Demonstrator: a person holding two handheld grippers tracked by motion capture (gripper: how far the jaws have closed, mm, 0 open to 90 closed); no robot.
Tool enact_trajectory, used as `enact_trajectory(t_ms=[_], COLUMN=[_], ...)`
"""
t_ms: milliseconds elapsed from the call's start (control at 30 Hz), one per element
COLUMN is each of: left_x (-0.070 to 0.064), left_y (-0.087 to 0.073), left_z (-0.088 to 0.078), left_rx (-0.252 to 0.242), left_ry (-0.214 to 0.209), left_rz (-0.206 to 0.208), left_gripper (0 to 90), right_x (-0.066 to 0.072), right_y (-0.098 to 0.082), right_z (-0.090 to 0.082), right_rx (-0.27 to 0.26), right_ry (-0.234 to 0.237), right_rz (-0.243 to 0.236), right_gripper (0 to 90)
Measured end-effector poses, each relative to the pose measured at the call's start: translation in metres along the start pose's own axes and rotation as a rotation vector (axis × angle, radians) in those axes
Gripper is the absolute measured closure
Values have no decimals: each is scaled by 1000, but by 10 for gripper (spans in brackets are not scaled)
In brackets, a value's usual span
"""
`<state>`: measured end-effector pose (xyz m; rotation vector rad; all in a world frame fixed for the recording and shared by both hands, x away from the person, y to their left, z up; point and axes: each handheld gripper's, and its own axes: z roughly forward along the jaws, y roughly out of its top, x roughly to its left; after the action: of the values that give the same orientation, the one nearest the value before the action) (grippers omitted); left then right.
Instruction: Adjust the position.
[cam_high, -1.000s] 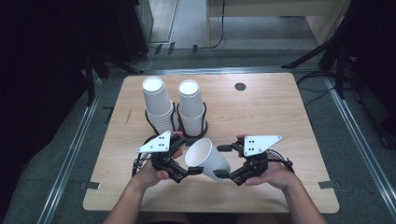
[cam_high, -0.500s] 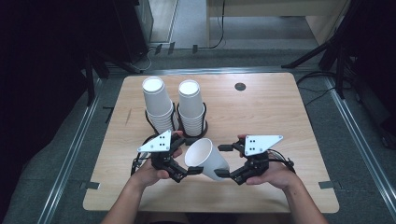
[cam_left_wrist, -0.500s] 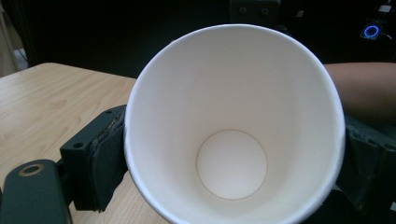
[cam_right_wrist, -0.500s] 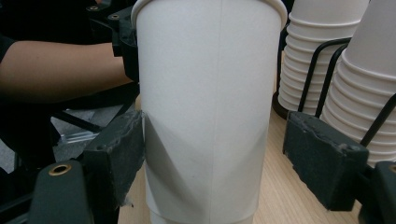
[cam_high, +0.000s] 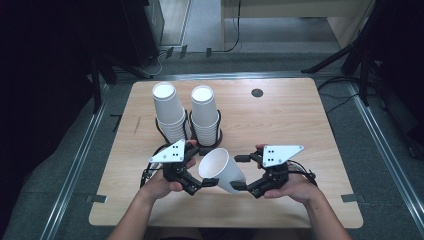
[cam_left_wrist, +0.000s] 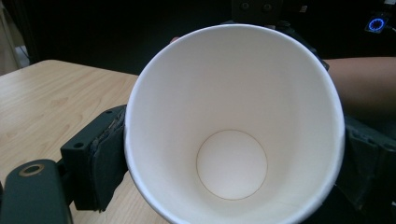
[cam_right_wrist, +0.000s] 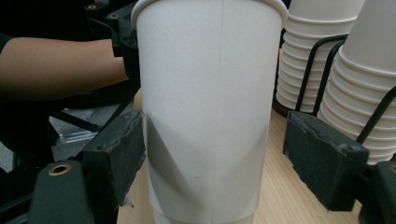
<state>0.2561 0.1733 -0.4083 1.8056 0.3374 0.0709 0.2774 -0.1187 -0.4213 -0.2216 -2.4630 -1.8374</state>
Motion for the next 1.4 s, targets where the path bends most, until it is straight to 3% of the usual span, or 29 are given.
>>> enact_trajectory(t_ms=[333, 800, 1300, 1400], left_x=[-1, -3, -6, -7], left_y=[2, 7, 8, 8], left_z=[0, 8, 13, 13], left_rx=[34, 176, 205, 209], left_ry=[19, 79, 100, 102], left_rz=[23, 92, 106, 108], left_gripper=[99, 100, 99, 99], right_x=[2, 14, 19, 20], right_y=[-1, -10, -17, -18], right_z=[-1, 16, 43, 48], right_rx=[14, 96, 140, 159], right_ry=[-26, -105, -202, -235], right_rz=[4, -19, -3, -8], right_gripper=[184, 138, 133, 192])
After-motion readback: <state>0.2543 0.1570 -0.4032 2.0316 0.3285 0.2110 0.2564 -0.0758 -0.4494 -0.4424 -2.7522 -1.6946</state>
